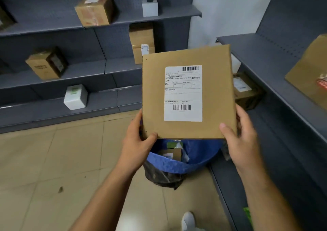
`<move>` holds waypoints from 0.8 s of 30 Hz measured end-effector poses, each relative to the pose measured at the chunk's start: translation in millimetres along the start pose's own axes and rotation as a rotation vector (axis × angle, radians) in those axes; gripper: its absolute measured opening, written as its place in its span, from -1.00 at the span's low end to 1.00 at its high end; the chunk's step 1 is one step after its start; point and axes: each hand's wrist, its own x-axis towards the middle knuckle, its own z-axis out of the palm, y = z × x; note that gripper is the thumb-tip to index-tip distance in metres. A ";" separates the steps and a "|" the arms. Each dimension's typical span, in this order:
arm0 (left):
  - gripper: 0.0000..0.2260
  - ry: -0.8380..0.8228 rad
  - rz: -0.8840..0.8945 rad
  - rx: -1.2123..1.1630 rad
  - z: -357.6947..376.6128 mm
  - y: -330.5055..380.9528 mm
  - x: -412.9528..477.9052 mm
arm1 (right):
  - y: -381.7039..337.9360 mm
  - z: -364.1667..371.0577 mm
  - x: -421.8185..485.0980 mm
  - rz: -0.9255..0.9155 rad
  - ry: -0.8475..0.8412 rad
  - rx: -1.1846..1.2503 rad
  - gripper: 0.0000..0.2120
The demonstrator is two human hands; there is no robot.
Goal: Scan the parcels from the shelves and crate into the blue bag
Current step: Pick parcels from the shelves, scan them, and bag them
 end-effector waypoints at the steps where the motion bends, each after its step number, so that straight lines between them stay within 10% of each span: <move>1: -0.35 0.006 -0.011 0.014 11.2 -6.3 9.4 | 12.6 2.6 13.9 0.020 -0.022 -0.014 -0.43; 24: -0.44 -0.273 -0.610 0.314 108.1 -266.8 113.9 | 290.6 115.1 89.6 0.654 -0.293 -0.419 -0.50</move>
